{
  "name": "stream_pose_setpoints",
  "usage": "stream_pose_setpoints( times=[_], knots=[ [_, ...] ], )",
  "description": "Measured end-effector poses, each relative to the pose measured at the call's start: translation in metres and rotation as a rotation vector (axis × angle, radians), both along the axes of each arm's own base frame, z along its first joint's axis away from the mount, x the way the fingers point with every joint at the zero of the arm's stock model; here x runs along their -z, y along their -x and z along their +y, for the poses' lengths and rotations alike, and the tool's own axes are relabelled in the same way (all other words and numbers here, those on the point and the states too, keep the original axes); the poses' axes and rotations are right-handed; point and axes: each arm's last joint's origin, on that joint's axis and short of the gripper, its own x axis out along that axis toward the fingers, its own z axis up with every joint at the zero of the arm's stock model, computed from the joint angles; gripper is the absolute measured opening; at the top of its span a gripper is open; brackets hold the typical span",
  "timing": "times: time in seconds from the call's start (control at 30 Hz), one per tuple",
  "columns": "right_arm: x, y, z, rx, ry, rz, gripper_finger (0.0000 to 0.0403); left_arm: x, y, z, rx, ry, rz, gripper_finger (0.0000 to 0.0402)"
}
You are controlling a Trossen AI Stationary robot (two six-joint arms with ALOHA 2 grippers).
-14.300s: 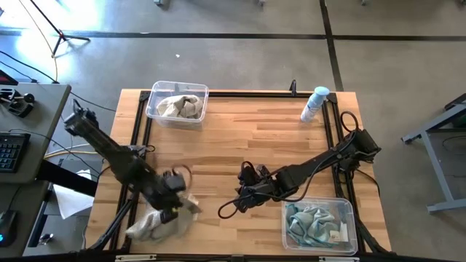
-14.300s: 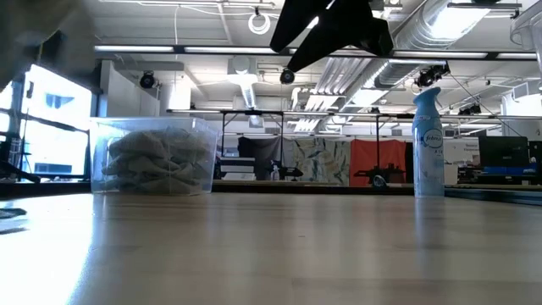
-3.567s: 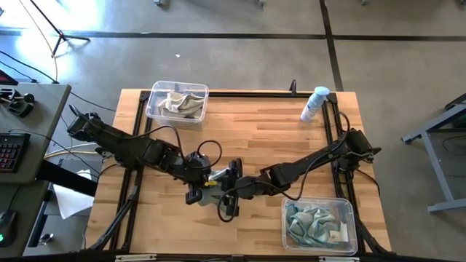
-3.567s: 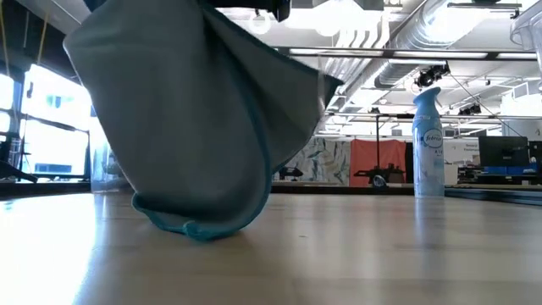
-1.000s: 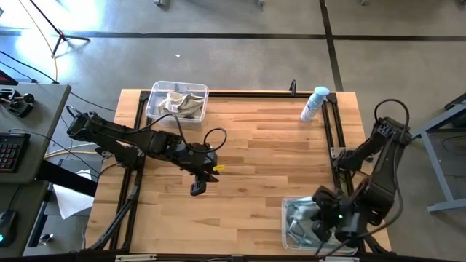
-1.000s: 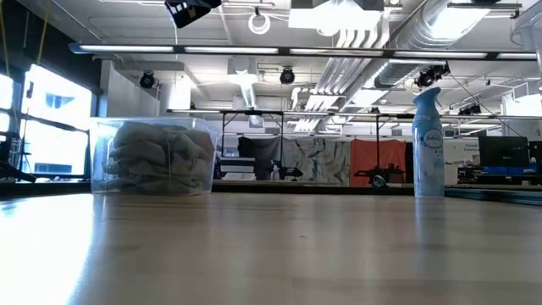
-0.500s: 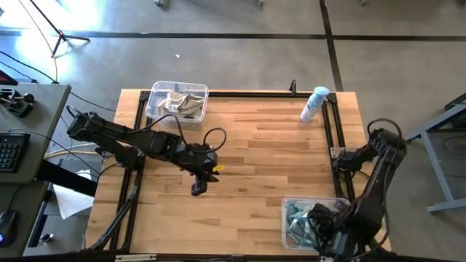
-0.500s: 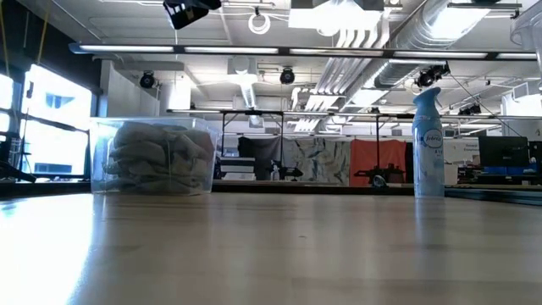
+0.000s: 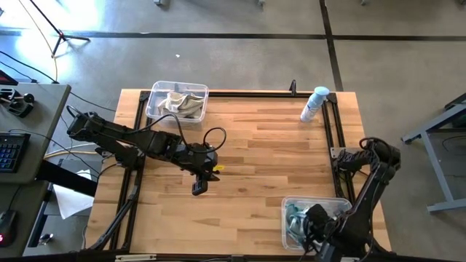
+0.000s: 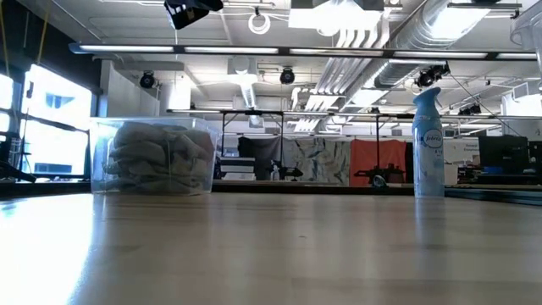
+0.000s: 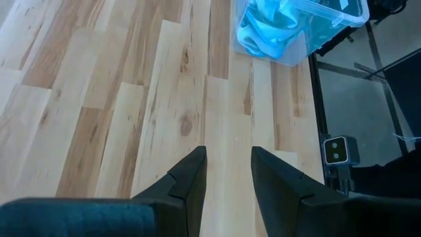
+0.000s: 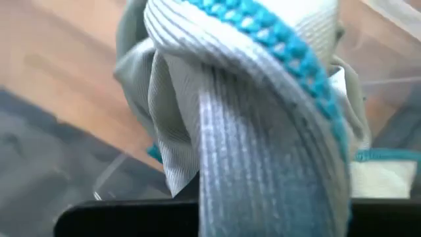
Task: Sort microfiber towel by color & place in baskets
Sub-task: Put the blue microfiber towel into the bottom transparent bin
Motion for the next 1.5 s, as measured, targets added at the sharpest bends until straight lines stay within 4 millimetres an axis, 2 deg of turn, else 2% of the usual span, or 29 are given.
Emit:
stream_pose_setpoints(
  times=[0.1,0.23,0.47,0.73,1.17,1.33,1.5],
  knots=[
    [0.000,0.000,-0.001,0.102,0.010,-0.027,0.0002,0.000,0.000,0.000,0.000,0.000,0.000,0.0108],
    [0.004,-0.001,-0.001,0.123,0.029,-0.012,0.0002,0.000,0.000,0.000,0.001,0.000,0.000,0.0108],
    [0.014,-0.003,0.001,0.126,0.079,-0.001,0.0002,0.000,0.000,0.000,0.000,0.000,0.000,0.0108],
    [0.032,0.003,0.013,0.112,0.138,0.013,0.0002,0.000,0.000,0.000,0.001,0.000,0.000,0.0108],
    [0.036,0.002,0.009,0.119,0.217,0.000,0.0004,0.000,0.000,0.000,-0.017,0.017,0.003,0.0108],
    [0.033,0.002,0.012,0.118,0.180,0.036,0.0033,0.000,0.000,-0.002,-0.018,0.024,0.005,0.0108],
    [0.013,0.001,0.020,0.103,0.136,0.015,0.0080,0.000,0.001,-0.004,-0.011,0.024,0.005,0.0108]
  ],
)
